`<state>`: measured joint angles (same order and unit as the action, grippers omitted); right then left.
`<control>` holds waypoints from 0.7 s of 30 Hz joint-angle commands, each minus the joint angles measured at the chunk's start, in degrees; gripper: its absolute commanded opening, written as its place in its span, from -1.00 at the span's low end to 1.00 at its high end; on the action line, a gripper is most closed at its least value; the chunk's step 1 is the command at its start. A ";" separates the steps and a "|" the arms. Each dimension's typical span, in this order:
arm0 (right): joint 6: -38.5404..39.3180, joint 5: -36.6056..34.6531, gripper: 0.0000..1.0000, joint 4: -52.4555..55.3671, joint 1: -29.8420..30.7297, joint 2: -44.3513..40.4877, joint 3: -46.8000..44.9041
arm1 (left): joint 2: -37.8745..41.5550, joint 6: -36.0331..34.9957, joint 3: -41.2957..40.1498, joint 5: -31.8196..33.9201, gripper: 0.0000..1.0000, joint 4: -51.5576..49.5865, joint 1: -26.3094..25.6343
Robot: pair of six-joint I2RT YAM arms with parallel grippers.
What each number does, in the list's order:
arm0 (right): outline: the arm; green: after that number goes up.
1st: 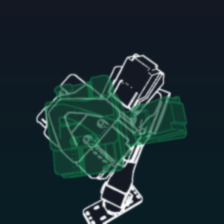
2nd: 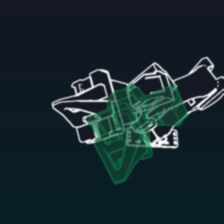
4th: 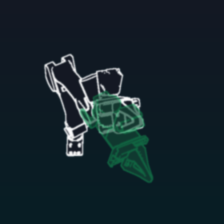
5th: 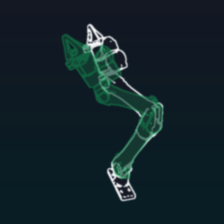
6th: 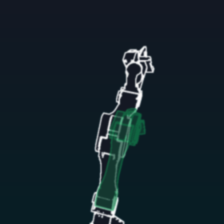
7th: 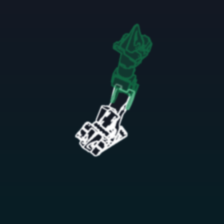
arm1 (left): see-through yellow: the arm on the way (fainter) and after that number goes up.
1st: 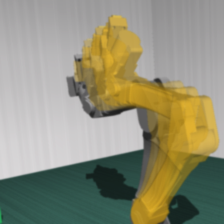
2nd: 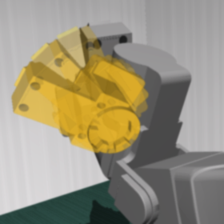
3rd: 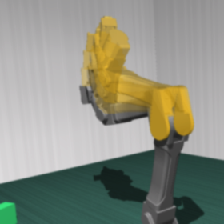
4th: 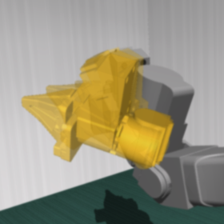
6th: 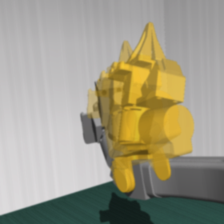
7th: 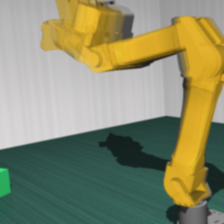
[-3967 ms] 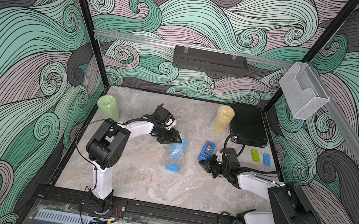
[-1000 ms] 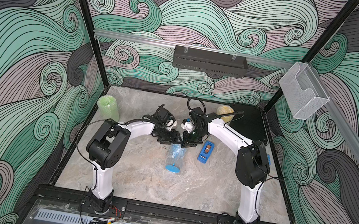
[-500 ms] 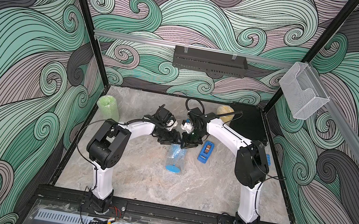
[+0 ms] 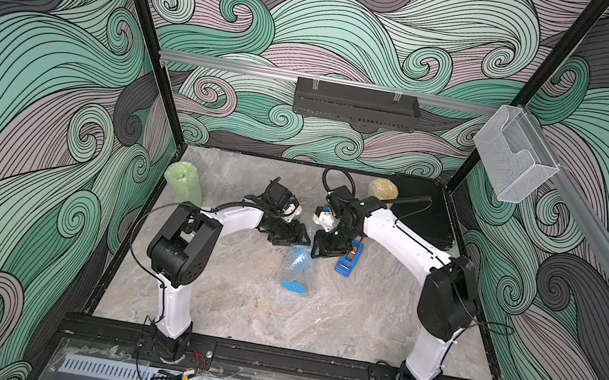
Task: Wrap wine glasses in bubble wrap
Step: Stick the tape on the bubble wrap.
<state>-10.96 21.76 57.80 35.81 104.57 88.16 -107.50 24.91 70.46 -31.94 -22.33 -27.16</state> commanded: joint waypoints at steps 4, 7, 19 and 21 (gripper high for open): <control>-1.11 1.01 -0.56 -1.02 -0.30 -2.39 -0.46 | -2.17 -0.66 -0.08 2.09 0.32 -4.32 -0.87; -2.12 3.09 -0.81 -2.44 0.00 0.40 1.62 | -2.27 -1.02 0.55 2.49 0.32 -5.08 -0.89; -1.98 2.22 -0.95 -7.26 0.35 10.40 5.07 | -2.63 -0.87 0.15 2.10 0.32 -4.59 -1.14; -1.74 1.88 -0.95 -7.09 0.23 11.26 5.02 | -2.23 -1.13 0.50 2.50 0.32 -5.09 -1.06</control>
<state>-13.08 24.64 51.35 36.05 114.89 91.85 -107.68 24.84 70.78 -31.77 -22.87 -27.20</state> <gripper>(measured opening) 0.048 0.662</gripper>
